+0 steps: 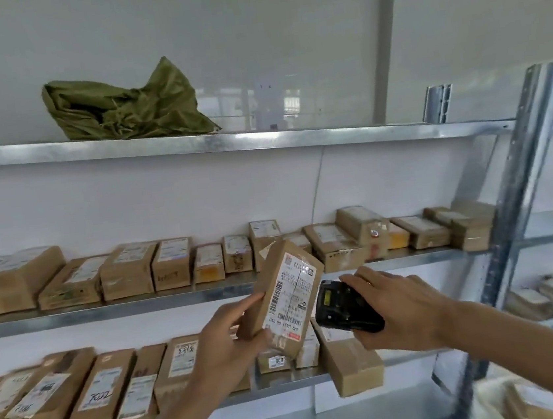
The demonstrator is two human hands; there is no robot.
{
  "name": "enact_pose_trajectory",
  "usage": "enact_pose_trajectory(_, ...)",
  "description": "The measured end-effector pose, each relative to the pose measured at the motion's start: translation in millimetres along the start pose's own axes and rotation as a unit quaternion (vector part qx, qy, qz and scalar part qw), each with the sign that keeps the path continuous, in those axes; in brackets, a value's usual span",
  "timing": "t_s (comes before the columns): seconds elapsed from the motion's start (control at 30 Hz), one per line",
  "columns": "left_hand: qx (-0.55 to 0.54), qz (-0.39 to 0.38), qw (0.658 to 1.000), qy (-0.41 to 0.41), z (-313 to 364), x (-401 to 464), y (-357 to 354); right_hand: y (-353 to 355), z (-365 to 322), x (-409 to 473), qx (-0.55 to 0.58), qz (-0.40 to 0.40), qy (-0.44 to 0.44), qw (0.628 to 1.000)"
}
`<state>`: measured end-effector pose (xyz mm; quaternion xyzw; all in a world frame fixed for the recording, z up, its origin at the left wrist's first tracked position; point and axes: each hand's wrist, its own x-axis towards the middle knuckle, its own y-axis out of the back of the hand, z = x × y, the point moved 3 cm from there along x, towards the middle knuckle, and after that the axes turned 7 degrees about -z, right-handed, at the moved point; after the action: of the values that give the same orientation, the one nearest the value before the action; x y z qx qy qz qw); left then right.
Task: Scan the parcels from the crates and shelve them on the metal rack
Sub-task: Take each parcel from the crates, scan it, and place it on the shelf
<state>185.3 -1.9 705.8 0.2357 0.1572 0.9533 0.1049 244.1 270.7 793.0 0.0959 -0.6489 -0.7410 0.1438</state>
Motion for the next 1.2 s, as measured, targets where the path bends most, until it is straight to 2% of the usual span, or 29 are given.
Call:
enact_pose_trajectory(0.3,0.005,-0.008,1.000,-0.019,50.3,42.1,-115.3,7.9,117.2,-51.7,-0.043,0.015,0.000,0.999)
enact_pose_trajectory(0.53,0.006,-0.010,1.000,-0.007,71.2,60.1,-177.6,5.3,172.5,-74.3,-0.067,0.014,0.013,0.998)
enact_pose_trajectory(1.2,0.010,-0.034,0.999,0.002,89.7,75.4,-210.5,-0.2,206.3,-92.2,-0.076,-0.005,-0.005,0.997)
